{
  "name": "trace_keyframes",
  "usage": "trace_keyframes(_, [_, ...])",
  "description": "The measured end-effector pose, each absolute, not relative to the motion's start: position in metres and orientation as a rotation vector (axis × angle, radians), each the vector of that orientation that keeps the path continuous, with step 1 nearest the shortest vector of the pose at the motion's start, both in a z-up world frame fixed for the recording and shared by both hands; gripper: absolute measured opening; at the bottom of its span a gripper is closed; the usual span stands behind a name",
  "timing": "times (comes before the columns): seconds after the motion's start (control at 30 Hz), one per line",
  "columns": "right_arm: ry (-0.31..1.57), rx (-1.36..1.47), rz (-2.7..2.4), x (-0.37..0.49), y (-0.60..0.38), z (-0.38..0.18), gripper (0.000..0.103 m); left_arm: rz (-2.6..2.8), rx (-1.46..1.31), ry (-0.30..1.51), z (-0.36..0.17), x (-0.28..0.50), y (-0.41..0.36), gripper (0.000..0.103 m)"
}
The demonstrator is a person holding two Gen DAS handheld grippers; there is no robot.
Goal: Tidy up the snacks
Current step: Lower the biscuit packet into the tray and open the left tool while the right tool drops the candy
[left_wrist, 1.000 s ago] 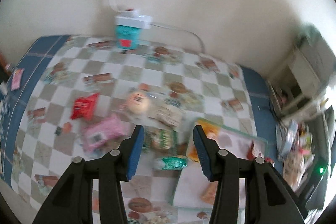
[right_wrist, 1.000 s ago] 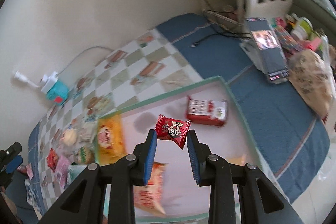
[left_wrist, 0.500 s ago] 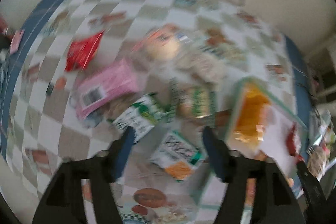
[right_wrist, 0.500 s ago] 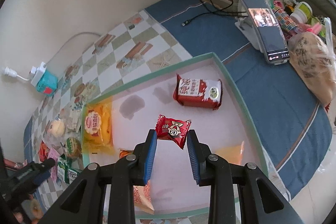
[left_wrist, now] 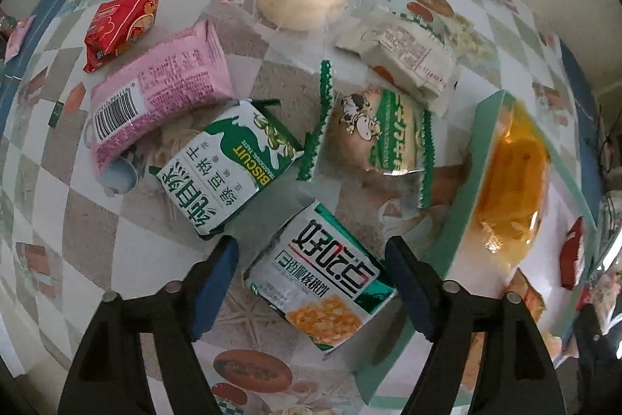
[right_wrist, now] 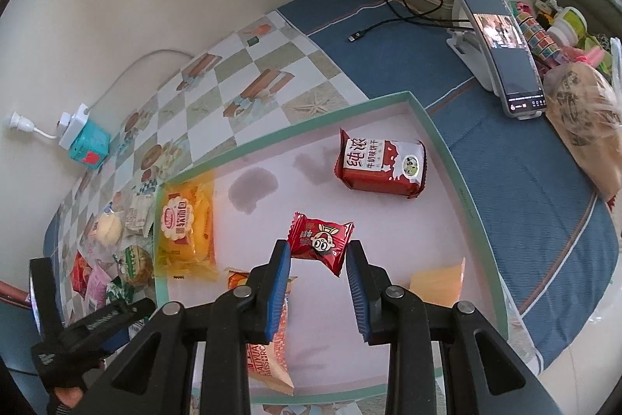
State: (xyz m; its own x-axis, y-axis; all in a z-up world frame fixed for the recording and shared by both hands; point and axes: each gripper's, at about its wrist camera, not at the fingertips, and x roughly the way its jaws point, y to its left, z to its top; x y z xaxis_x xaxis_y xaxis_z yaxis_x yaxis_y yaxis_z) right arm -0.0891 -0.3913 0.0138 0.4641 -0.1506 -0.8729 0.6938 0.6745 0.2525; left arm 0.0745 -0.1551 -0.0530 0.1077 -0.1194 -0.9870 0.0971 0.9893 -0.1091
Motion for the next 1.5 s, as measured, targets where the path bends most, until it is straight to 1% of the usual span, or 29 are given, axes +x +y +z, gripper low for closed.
trace_keyframes(0.03, [0.955,0.655,-0.566,-0.089,-0.392,0.014,0.032,-0.158,-0.014,1.45,-0.052,0.073,-0.156,0.065])
trace_keyframes(0.07, [0.955,0.657,-0.566,-0.089,-0.392,0.013,0.032,-0.159,-0.01,1.442,-0.049,0.071,-0.157,0.064])
trace_keyframes(0.1, [0.956,0.658,-0.568,-0.089,-0.392,0.013,0.032,-0.162,-0.008,1.43,-0.046,0.07,-0.159,0.059])
trace_keyframes(0.13, [0.956,0.66,-0.568,-0.089,-0.392,0.013,0.032,-0.164,-0.006,1.419,-0.042,0.069,-0.161,0.046])
trace_keyframes(0.3, [0.962,0.669,-0.57,-0.09,-0.394,0.01,0.032,-0.198,-0.035,1.386,-0.021,0.063,-0.165,0.045])
trace_keyframes(0.57, [0.981,0.678,-0.589,-0.092,-0.396,0.004,0.032,-0.268,-0.032,1.306,0.015,0.064,-0.174,0.035])
trace_keyframes(0.6, [0.985,0.679,-0.592,-0.092,-0.397,0.003,0.032,-0.279,-0.033,1.293,0.022,0.071,-0.171,0.03])
trace_keyframes(0.63, [0.99,0.679,-0.594,-0.092,-0.397,0.002,0.032,-0.287,-0.033,1.281,0.027,0.072,-0.171,0.023])
trace_keyframes(0.67, [0.994,0.68,-0.596,-0.091,-0.397,0.001,0.032,-0.301,-0.035,1.265,0.035,0.07,-0.172,0.019])
trace_keyframes(0.7, [0.998,0.681,-0.598,-0.091,-0.397,0.0,0.032,-0.312,-0.036,1.253,0.036,0.074,-0.168,0.017])
trace_keyframes(0.8, [1.009,0.682,-0.603,-0.091,-0.398,-0.002,0.032,-0.346,-0.032,1.22,0.05,0.07,-0.172,0.017])
trace_keyframes(0.87, [1.013,0.682,-0.602,-0.091,-0.398,-0.003,0.032,-0.357,-0.029,1.22,0.049,0.072,-0.172,0.017])
trace_keyframes(0.9, [1.014,0.682,-0.602,-0.091,-0.398,-0.003,0.032,-0.346,-0.036,1.232,0.043,0.074,-0.171,0.027])
trace_keyframes(0.93, [1.014,0.682,-0.603,-0.091,-0.398,-0.004,0.032,-0.33,-0.04,1.251,0.037,0.076,-0.169,0.05])
trace_keyframes(1.0, [1.016,0.682,-0.604,-0.091,-0.398,-0.004,0.032,-0.302,-0.062,1.29,0.024,0.081,-0.162,0.071])
trace_keyframes(1.07, [1.018,0.684,-0.602,-0.09,-0.398,-0.005,0.032,-0.297,-0.099,1.299,0.014,0.086,-0.157,0.071])
trace_keyframes(1.1, [1.019,0.684,-0.599,-0.09,-0.398,-0.005,0.032,-0.292,-0.1,1.303,0.01,0.087,-0.156,0.073])
trace_keyframes(1.13, [1.02,0.684,-0.598,-0.089,-0.398,-0.006,0.032,-0.289,-0.099,1.306,0.006,0.088,-0.156,0.079])
trace_keyframes(1.17, [1.022,0.683,-0.598,-0.089,-0.398,-0.006,0.032,-0.292,-0.1,1.306,0.003,0.089,-0.157,0.081])
trace_keyframes(1.33, [1.025,0.688,-0.6,-0.089,-0.399,-0.009,0.032,-0.407,-0.156,1.327,-0.004,0.091,-0.168,0.081])
trace_keyframes(1.5, [1.028,0.685,-0.597,-0.088,-0.398,-0.009,0.032,-0.404,0.095,1.221,0.004,0.077,-0.202,0.08])
